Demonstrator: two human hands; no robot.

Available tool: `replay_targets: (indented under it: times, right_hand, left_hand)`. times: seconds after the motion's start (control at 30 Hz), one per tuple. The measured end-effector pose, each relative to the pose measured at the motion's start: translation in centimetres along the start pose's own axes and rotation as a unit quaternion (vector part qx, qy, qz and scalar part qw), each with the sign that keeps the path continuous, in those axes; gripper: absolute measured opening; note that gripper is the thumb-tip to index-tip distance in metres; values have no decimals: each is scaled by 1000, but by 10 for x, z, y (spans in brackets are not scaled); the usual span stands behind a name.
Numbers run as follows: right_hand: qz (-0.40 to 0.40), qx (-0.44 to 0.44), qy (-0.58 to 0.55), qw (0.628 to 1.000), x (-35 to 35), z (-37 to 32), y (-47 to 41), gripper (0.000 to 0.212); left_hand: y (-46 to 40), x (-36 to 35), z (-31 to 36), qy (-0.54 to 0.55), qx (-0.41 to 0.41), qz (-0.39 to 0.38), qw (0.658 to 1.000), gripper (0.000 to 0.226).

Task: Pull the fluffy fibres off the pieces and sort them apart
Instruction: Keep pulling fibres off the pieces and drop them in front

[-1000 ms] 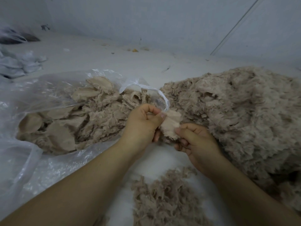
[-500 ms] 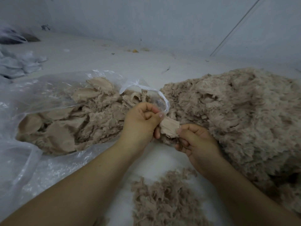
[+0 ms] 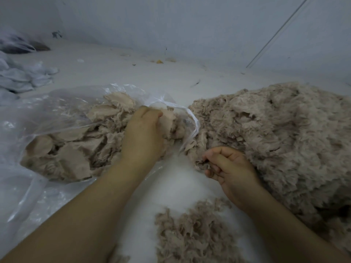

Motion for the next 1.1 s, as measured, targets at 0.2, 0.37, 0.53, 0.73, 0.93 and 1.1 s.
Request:
replay_targets:
  times: [0.2, 0.37, 0.53, 0.73, 0.93, 1.1]
  right_hand:
    - [0, -4, 3, 1000, 0, 1, 1, 37]
    - [2, -5, -7, 1000, 0, 0, 0, 28]
    - [-11, -2, -12, 1000, 0, 0, 0, 20]
    - [-25, 0, -14, 1000, 1, 0, -1, 26]
    - [-53, 8, -5, 999, 1, 1, -3, 30]
    - [-41, -8, -17, 999, 1, 1, -4, 25]
  left_hand:
    - [3, -2, -4, -221, 91, -214, 947, 16]
    - [1, 0, 9, -193, 1, -128, 973, 20]
    - [19, -15, 34, -30, -59, -177, 982, 18]
    - [31, -34, 34, 13, -33, -300, 953, 14]
    - [30, -31, 42, 197, 14, -312, 929, 12]
    - [29, -28, 46, 328, 100, -282, 896, 10]
Point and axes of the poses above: each hand's wrist, its own y-axis away from the middle knuckle, its own x-axis out of the back of the hand, z = x × y, the point moved 2 cm from there along -y, towards the middle knuckle
